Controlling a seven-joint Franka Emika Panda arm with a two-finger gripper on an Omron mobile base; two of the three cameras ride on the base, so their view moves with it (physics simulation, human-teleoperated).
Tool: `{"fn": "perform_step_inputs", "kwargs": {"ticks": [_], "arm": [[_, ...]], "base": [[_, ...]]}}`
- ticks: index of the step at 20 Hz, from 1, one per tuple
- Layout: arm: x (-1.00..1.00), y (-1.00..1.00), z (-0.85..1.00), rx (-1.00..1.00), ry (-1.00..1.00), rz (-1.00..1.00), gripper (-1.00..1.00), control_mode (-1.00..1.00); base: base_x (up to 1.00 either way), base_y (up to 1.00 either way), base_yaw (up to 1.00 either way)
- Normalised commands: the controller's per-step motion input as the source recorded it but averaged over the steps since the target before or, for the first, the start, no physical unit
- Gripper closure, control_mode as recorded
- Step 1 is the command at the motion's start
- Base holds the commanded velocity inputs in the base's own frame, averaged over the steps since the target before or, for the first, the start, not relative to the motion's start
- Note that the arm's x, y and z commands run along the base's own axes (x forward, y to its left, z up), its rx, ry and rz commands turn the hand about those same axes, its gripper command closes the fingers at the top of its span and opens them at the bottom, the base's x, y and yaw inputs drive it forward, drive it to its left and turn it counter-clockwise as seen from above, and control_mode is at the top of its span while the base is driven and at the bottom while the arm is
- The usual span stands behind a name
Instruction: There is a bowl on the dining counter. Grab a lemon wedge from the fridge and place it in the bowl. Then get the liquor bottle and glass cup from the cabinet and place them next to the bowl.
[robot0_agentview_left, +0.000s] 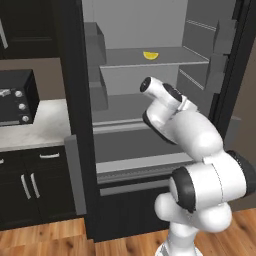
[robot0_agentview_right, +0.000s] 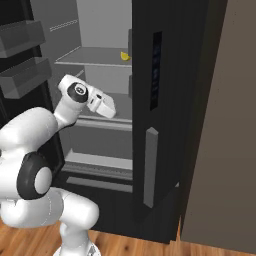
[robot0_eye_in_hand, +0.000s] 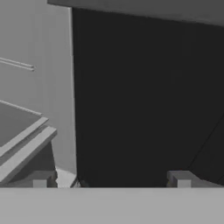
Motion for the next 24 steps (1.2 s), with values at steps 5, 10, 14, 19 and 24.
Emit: {"fn": "perform_step_inputs", "kwargs": {"ticks": [5, 10, 14, 19, 24], "arm": [[0.25, -0.61, -0.21, -0.14, 0.01, -0.24, -1.00, -1.00], [0.14, -0.61, -0.16, -0.12, 0.00, -0.23, -1.00, -1.00], [0.01, -0.69, -0.05, -0.10, 0.00, -0.23, -1.00, -1.00], [-0.19, -0.88, 0.00, -0.07, 0.00, -0.25, -1.00, -1.00], [-0.54, -1.00, 0.00, -0.04, 0.00, -0.26, -1.00, -1.00]], "base": [[0.00, 0.00, 0.00], [0.00, 0.00, 0.00], [0.00, 0.00, 0.00], [0.00, 0.00, 0.00], [0.00, 0.00, 0.00]]}}
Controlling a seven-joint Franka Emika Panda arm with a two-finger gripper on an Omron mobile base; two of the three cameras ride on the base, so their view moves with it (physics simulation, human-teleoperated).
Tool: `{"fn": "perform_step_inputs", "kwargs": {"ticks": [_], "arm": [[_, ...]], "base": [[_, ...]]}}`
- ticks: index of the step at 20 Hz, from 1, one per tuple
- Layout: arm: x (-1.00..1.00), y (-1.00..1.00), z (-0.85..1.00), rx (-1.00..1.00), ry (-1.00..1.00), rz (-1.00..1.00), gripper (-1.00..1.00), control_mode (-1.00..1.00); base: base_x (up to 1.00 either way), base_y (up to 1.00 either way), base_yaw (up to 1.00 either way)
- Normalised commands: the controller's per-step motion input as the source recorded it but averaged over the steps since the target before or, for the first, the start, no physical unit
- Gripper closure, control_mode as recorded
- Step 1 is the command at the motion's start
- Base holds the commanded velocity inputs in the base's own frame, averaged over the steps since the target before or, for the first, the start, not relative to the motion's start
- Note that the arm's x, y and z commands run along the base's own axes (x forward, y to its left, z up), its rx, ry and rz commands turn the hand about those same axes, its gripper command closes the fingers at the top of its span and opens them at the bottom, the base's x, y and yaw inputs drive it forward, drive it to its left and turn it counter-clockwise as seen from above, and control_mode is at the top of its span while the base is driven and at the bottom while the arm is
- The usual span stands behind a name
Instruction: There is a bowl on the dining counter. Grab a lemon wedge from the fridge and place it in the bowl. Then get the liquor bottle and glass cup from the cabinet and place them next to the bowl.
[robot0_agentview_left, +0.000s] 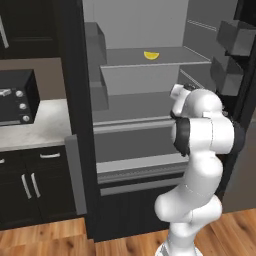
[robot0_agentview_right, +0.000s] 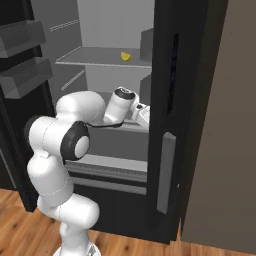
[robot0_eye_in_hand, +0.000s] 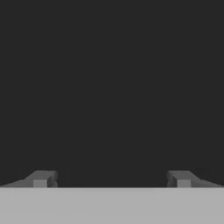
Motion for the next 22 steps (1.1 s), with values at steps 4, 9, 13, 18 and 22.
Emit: {"fn": "perform_step_inputs", "kwargs": {"ticks": [4, 9, 13, 18, 22], "arm": [[-0.70, -1.00, 0.00, -0.03, 0.00, -0.24, -1.00, -1.00], [-0.63, -0.97, 0.01, -0.03, 0.00, -0.20, -1.00, -1.00], [-0.63, 0.06, 0.28, -0.01, -0.04, 0.02, -1.00, -1.00], [-0.57, 0.79, 0.24, 0.04, 0.01, 0.38, -1.00, -1.00], [-0.44, 0.92, 0.14, 0.07, 0.09, 0.58, -1.00, -1.00]], "base": [[0.00, 0.00, 0.00], [0.00, 0.00, 0.00], [0.00, 0.00, 0.00], [0.00, 0.00, 0.00], [0.00, 0.00, 0.00]]}}
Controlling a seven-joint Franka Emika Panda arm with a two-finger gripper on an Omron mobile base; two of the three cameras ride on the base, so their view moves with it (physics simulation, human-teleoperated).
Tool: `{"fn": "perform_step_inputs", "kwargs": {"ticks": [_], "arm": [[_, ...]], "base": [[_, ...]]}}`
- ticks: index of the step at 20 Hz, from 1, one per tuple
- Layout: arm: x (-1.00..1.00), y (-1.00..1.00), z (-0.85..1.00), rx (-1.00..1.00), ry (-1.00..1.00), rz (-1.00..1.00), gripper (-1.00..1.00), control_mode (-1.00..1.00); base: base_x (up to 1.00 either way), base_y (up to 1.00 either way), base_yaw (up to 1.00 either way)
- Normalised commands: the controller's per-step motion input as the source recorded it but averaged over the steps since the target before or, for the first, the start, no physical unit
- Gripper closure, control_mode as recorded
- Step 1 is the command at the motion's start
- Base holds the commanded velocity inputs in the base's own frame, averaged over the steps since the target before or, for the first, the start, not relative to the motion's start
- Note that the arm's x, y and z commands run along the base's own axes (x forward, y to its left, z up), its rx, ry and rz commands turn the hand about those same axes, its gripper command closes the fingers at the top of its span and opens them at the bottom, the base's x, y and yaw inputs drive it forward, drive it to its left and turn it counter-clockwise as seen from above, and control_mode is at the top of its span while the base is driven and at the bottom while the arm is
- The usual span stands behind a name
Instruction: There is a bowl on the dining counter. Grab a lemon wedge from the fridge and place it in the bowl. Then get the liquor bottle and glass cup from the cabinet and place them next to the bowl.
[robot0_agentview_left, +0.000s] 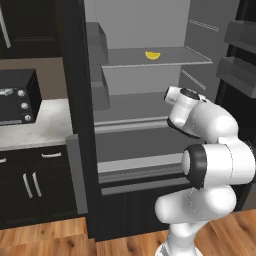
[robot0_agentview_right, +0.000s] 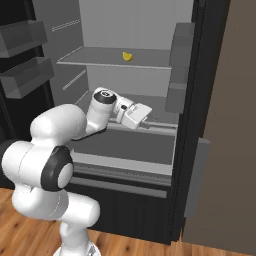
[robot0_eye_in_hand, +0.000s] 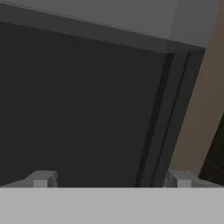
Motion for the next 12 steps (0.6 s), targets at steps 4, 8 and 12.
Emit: {"fn": "perform_step_inputs", "kwargs": {"ticks": [4, 8, 12], "arm": [[-0.23, 0.80, 0.11, 0.13, 0.20, 0.67, -1.00, -1.00], [-0.06, 0.63, 0.24, 0.21, 0.29, 0.69, -1.00, -1.00], [0.00, 0.56, 0.48, 0.31, 0.41, 0.63, -1.00, -1.00]], "base": [[0.00, 0.00, 0.00], [0.00, 0.00, 0.00], [0.00, 0.00, 0.00]]}}
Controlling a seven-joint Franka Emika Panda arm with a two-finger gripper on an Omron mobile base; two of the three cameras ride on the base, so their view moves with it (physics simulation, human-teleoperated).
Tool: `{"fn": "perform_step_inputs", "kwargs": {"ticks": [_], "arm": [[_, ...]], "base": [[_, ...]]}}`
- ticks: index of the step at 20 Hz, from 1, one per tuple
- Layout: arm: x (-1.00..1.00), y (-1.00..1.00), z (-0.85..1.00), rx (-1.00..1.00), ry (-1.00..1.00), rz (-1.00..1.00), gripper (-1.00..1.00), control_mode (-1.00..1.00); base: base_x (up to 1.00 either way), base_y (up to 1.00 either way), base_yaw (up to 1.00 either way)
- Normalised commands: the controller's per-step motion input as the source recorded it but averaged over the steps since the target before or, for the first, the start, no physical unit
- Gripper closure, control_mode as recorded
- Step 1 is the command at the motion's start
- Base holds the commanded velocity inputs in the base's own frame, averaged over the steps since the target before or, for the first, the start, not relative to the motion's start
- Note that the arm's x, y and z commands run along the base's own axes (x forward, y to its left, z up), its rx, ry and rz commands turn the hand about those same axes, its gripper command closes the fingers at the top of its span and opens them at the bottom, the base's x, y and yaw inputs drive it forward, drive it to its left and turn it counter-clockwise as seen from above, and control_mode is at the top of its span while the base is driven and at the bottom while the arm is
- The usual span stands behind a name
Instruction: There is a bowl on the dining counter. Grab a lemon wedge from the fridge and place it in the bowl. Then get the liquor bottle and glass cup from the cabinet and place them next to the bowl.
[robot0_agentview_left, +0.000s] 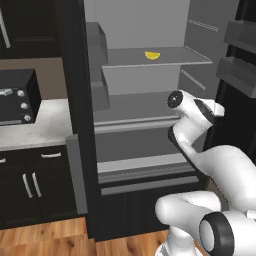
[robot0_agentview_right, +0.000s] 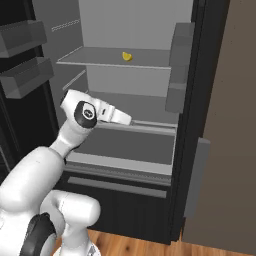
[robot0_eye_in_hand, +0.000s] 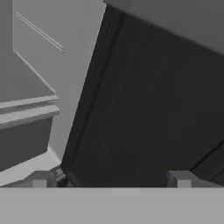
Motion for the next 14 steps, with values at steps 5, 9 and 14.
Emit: {"fn": "perform_step_inputs", "kwargs": {"ticks": [5, 9, 14], "arm": [[0.00, 0.49, 0.54, 0.37, 0.43, 0.57, -1.00, -1.00], [0.00, 0.49, 0.45, 0.34, 0.29, 0.45, -1.00, -1.00], [-0.14, 0.51, 0.38, 0.25, 0.10, 0.27, -1.00, -1.00]], "base": [[0.00, 0.00, 0.00], [0.00, 0.00, 0.00], [0.00, 0.00, 0.00]]}}
